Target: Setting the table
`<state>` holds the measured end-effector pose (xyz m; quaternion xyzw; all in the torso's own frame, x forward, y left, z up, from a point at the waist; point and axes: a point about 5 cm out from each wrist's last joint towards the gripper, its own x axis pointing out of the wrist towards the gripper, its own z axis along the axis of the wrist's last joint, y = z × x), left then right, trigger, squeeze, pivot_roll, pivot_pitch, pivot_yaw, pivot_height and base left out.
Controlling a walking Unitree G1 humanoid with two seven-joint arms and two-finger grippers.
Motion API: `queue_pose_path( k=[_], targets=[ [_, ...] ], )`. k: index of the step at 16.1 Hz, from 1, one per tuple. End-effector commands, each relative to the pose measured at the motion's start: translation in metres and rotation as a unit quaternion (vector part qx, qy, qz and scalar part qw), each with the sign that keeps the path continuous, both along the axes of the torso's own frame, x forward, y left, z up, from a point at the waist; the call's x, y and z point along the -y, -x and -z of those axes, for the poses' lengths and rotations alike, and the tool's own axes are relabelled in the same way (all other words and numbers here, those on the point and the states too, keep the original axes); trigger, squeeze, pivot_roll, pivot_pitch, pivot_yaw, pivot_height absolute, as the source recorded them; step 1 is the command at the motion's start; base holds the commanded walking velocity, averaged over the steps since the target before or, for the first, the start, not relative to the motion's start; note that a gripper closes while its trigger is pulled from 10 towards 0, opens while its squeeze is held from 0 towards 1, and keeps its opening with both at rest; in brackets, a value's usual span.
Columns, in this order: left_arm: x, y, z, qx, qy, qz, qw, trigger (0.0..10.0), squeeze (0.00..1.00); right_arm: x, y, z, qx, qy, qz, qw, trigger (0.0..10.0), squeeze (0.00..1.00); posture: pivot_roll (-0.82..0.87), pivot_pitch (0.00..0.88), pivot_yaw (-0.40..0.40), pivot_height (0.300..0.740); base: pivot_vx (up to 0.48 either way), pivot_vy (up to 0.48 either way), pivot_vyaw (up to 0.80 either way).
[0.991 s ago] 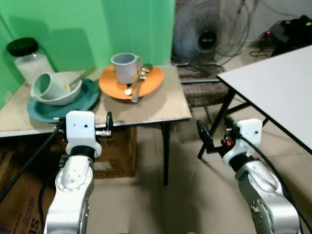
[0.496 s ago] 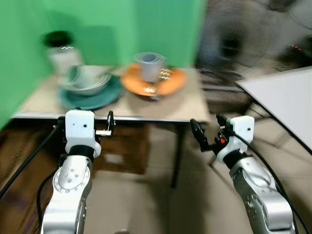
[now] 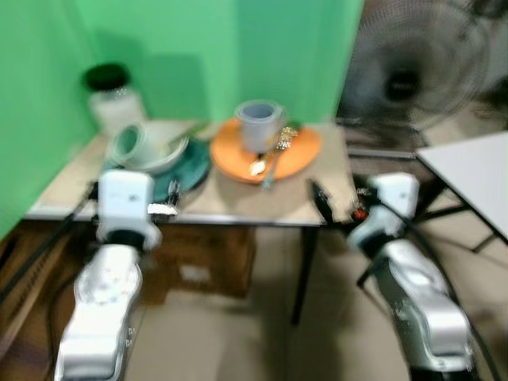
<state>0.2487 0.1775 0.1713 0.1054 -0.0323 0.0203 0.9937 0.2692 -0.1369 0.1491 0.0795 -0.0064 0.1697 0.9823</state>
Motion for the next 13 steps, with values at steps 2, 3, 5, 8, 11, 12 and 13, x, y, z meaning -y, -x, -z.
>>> queue_pose_path(
  k=[2,3,5,8,11,12,13],
  targets=[
    [0.009,-0.001,-0.005,0.010,0.002,0.018,1.000,10.0,0.00,0.013,-0.001,-0.004,0.014,-0.003,0.015,1.000,10.0,0.00,-0.01,0.000,0.029,0.740,0.304,0.000,0.00],
    [0.011,-0.001,-0.005,0.008,-0.003,0.024,1.000,10.0,0.00,0.014,-0.003,-0.005,0.016,-0.001,0.013,1.000,10.0,0.00,-0.01,0.000,0.029,0.740,0.000,0.000,0.00],
    [0.012,-0.001,-0.005,0.008,-0.007,0.025,1.000,10.0,0.00,0.016,-0.005,-0.007,0.020,0.000,0.011,1.000,10.0,0.00,-0.01,0.001,0.019,0.740,0.000,0.000,0.00],
    [0.011,-0.001,-0.003,-0.003,0.000,0.029,1.000,10.0,0.00,0.016,-0.008,-0.009,0.024,0.000,0.006,1.000,10.0,0.00,-0.01,0.002,0.016,0.740,0.000,0.000,0.00],
    [0.004,-0.005,-0.001,-0.022,0.006,0.023,0.999,10.0,0.00,0.013,-0.009,-0.011,0.030,0.003,-0.005,1.000,10.0,0.00,-0.01,0.002,0.018,0.740,0.000,0.000,0.00],
    [0.001,-0.007,-0.003,-0.020,0.002,0.017,1.000,10.0,0.00,0.012,-0.008,-0.013,0.032,0.005,-0.010,0.999,10.0,0.00,-0.02,0.004,0.022,0.740,0.000,0.000,0.00],
    [0.002,-0.006,-0.007,0.000,-0.020,0.020,1.000,10.0,0.00,0.013,-0.007,-0.013,0.033,0.007,-0.008,0.999,10.0,0.00,-0.02,0.004,0.022,0.740,0.000,0.000,0.00]
  ],
)
